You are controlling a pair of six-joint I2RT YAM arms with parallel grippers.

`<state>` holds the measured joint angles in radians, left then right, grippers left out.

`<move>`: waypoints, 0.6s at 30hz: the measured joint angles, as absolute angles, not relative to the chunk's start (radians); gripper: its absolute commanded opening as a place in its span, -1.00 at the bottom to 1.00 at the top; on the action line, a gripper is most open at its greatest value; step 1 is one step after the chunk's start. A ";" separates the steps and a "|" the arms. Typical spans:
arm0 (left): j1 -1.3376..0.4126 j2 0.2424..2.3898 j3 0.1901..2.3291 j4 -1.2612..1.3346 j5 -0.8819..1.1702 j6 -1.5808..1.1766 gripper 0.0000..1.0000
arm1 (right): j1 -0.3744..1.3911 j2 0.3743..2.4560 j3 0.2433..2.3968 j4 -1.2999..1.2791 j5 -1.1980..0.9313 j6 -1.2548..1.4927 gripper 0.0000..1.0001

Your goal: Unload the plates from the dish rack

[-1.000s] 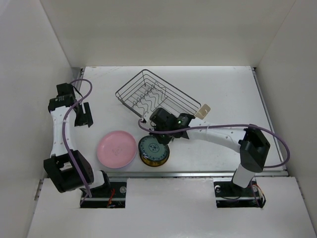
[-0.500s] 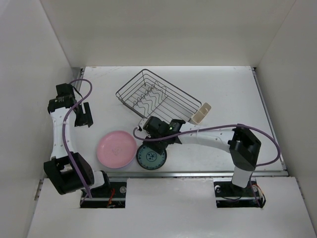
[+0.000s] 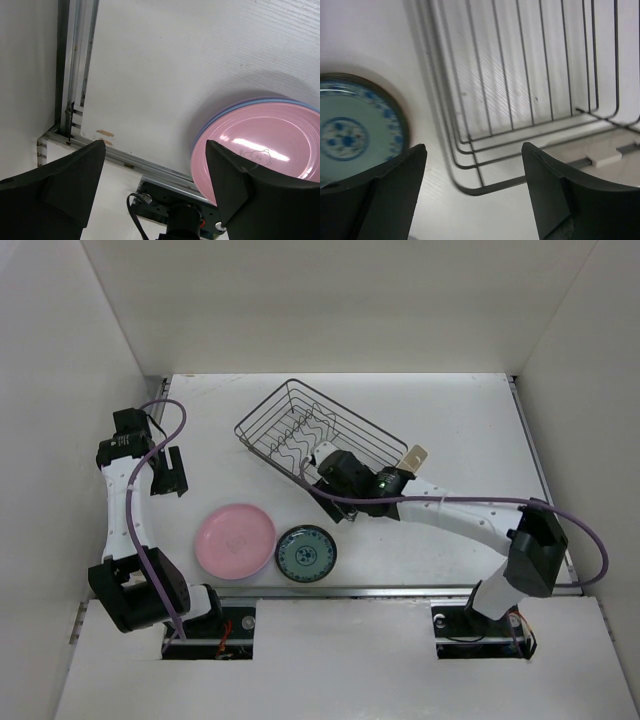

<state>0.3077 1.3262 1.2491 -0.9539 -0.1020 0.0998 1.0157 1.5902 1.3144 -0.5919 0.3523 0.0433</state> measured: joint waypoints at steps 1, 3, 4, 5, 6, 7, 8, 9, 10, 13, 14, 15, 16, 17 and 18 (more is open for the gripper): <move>0.308 1.326 1.249 -0.954 -0.102 0.100 0.58 | 0.999 1.595 1.298 -0.590 0.368 0.048 0.65; 0.308 1.326 1.249 -0.954 -0.102 0.100 0.58 | 0.967 1.612 1.257 -0.595 0.392 0.069 0.65; 0.308 1.326 1.249 -0.954 -0.102 0.100 0.58 | 0.959 1.620 1.241 -0.598 0.399 0.076 0.65; 0.308 1.326 1.249 -0.954 -0.102 0.100 0.58 | 0.957 1.623 1.227 -0.600 0.412 0.081 0.65; 0.308 1.326 1.249 -0.954 -0.101 0.100 0.58 | 0.957 1.624 1.215 -0.597 0.421 0.084 0.65; 0.308 1.326 1.249 -0.954 -0.101 0.100 0.58 | 0.957 1.623 1.211 -0.591 0.429 0.088 0.65; 0.308 1.326 1.249 -0.954 -0.101 0.100 0.58 | 0.958 1.622 1.209 -0.588 0.436 0.091 0.65; 0.308 1.326 1.249 -0.954 -0.101 0.100 0.58 | 0.960 1.620 1.208 -0.585 0.440 0.094 0.65; 0.308 1.326 1.249 -0.954 -0.101 0.100 0.58 | 0.961 1.618 1.205 -0.581 0.443 0.097 0.65; 0.308 1.327 1.249 -0.954 -0.101 0.100 0.58 | 0.966 1.613 1.193 -0.567 0.469 0.102 0.65; 0.308 1.327 1.249 -0.954 -0.101 0.100 0.58 | 0.970 1.613 1.191 -0.567 0.492 0.104 0.63; 0.308 1.327 1.249 -0.954 -0.101 0.100 0.58 | 0.973 1.613 1.186 -0.567 0.520 0.105 0.63; 0.308 1.326 1.249 -0.954 -0.101 0.100 0.58 | 0.974 1.613 1.183 -0.567 0.549 0.107 0.60; 0.308 1.326 1.249 -0.954 -0.101 0.100 0.58 | 0.975 1.613 1.181 -0.568 0.571 0.110 0.57; 0.308 1.327 1.249 -0.954 -0.101 0.100 0.58 | 0.974 1.613 1.180 -0.570 0.603 0.115 0.57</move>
